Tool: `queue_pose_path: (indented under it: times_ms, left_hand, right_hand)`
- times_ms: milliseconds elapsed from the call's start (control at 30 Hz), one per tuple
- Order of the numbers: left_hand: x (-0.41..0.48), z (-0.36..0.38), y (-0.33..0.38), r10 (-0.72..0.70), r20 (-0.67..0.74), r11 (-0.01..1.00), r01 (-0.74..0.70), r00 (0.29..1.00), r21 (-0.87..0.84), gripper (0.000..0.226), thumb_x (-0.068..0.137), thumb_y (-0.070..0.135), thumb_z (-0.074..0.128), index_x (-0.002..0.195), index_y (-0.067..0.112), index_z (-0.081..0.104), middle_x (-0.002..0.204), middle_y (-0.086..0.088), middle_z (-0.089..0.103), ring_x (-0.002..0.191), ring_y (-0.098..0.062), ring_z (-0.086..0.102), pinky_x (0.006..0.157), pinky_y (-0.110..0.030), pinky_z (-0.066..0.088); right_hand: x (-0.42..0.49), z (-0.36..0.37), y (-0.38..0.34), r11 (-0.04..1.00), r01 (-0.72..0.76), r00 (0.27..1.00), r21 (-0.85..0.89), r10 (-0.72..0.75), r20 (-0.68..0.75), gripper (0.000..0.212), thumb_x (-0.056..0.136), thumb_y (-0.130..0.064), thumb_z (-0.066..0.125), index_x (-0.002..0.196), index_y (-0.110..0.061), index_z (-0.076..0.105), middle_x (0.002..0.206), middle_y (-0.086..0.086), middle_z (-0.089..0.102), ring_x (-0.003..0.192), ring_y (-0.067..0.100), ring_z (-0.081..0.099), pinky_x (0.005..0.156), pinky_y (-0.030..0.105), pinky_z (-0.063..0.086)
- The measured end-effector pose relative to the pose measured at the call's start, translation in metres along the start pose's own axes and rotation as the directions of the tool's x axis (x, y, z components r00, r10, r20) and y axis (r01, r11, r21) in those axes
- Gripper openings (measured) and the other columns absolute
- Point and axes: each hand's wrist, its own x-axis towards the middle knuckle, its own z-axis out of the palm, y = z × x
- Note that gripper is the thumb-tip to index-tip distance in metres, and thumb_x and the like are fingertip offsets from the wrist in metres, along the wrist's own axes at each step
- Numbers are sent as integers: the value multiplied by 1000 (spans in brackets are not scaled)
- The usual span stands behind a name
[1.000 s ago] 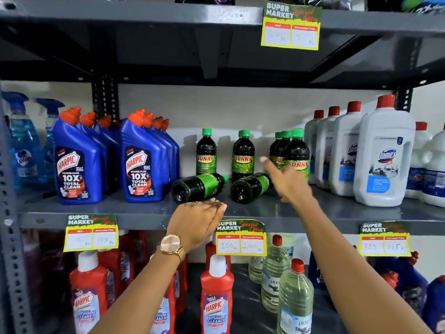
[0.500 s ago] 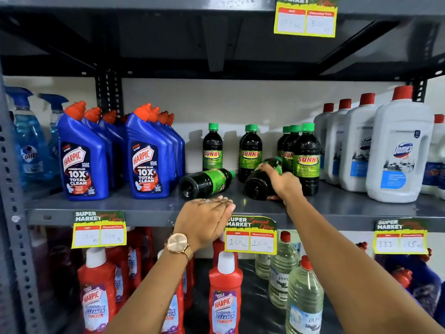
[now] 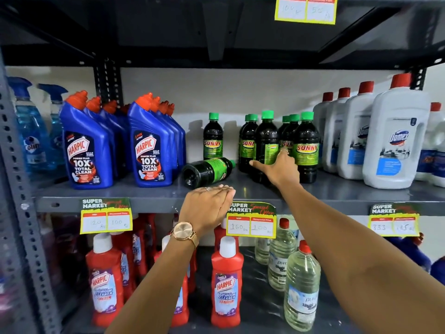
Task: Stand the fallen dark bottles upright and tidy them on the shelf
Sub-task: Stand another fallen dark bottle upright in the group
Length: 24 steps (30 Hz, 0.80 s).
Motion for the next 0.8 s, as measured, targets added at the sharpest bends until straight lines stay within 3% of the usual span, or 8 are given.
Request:
queue_pose_path:
  times_ms: [67,167,233,400,500,567,700,800]
  left_hand:
    - [0,0,1,-2,-17,1000,2,1000,9,43,93,31,36,95,13,76,95,0,77,94,-13,70,74,-28,55]
    - [-1,2,0,10,-51,1000,-9,999,18,39,91,29,40,89,13,76,88,0,77,87,-13,72,67,-27,57]
    - [-1,3,0,20,-63,1000,-19,998,17,38,91,28,42,88,13,76,87,1,77,85,-13,72,66,-27,57]
    - [0,6,-1,38,-102,999,-36,994,19,36,91,27,43,86,13,76,86,2,77,83,-11,72,65,-26,57]
    - [1,7,-1,33,-118,999,-31,992,18,35,91,27,45,87,13,76,86,1,77,83,-12,72,65,-27,58]
    - [0,8,-1,31,-129,999,-29,991,19,35,91,27,45,86,13,76,86,1,77,82,-12,72,65,-27,58]
    - [1,9,0,34,-143,999,-30,989,29,35,90,27,45,85,13,76,85,1,77,80,-12,72,63,-26,57]
    - [0,10,0,39,-152,999,-37,988,21,34,91,27,45,86,13,76,85,1,77,80,-12,72,63,-27,58]
  right_hand:
    - [1,-2,0,986,-48,995,162,34,90,104,63,-56,80,136,2,34,124,19,58,110,37,59,86,43,52]
    - [4,-4,3,949,-109,981,296,54,188,79,69,-38,80,127,-1,42,122,17,60,99,29,58,80,36,48]
    - [4,-4,5,956,-95,984,279,47,174,67,69,-37,80,119,-3,50,118,16,63,100,31,61,85,40,52]
    - [1,0,-1,988,25,981,152,-53,186,86,57,-53,85,121,-4,55,119,14,63,111,32,59,93,41,51]
    - [3,1,0,972,-25,975,235,-29,222,43,64,-32,83,95,-14,61,98,5,69,100,26,62,68,24,49]
    - [5,-1,3,965,-43,977,258,-13,213,32,62,-26,83,86,-18,64,86,-1,69,99,26,65,63,20,45]
    - [-1,-2,0,984,-35,984,175,3,181,104,49,-53,89,129,-4,45,125,14,59,116,33,57,94,41,50]
    - [-1,0,-2,985,15,977,174,-51,205,117,51,-55,87,139,-2,31,135,17,51,125,35,50,103,45,44]
